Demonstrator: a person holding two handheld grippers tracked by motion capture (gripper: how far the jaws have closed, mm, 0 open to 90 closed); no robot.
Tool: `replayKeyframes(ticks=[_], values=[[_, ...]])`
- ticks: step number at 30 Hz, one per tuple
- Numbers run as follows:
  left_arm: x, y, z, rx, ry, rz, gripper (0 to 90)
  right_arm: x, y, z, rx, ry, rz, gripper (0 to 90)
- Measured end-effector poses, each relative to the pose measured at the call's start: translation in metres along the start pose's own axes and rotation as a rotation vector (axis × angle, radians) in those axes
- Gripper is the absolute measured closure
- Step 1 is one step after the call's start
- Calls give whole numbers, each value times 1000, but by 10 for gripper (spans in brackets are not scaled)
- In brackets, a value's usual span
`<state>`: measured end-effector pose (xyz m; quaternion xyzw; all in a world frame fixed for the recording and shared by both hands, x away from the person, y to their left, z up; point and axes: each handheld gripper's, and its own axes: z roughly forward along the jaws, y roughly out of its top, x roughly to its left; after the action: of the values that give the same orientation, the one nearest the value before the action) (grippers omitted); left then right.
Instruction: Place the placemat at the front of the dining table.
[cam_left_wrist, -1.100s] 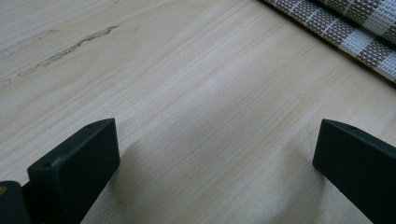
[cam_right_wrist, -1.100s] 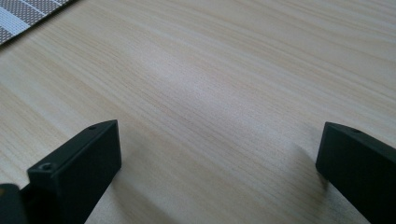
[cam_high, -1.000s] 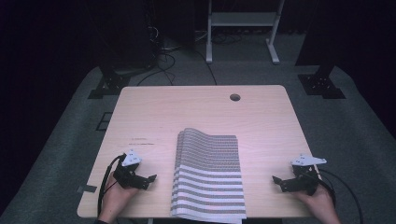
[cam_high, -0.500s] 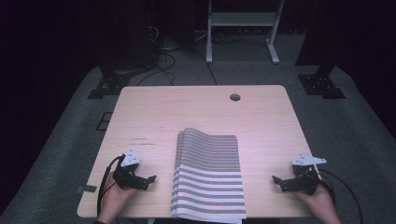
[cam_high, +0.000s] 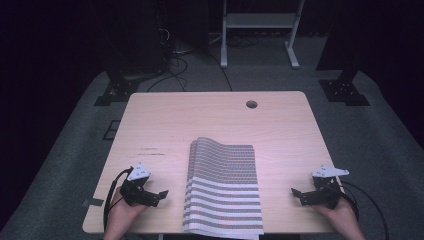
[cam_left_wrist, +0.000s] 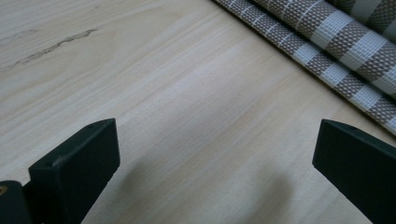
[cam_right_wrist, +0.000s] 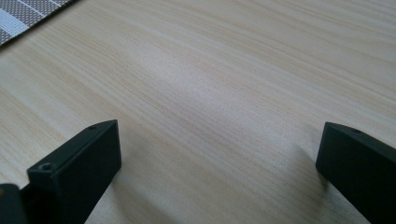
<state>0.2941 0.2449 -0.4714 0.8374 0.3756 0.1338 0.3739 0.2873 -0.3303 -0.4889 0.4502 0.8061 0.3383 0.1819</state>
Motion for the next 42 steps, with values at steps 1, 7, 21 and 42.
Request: replayKeyframes(ticks=[1, 7, 21, 42], values=[[-1, 1, -1, -2, -2, -1, 0, 0, 0, 0, 0, 0, 1, 0], [-6, 4, -4, -9, -9, -13, 0, 0, 0, 0, 0, 0, 1, 0], [-23, 16, -6, -14, -47, 4, 0, 1, 0, 0, 0, -3, 3, 0], [-39, 47, -5, -64, -122, 20, 0, 1, 0, 0, 0, -3, 3, 0]])
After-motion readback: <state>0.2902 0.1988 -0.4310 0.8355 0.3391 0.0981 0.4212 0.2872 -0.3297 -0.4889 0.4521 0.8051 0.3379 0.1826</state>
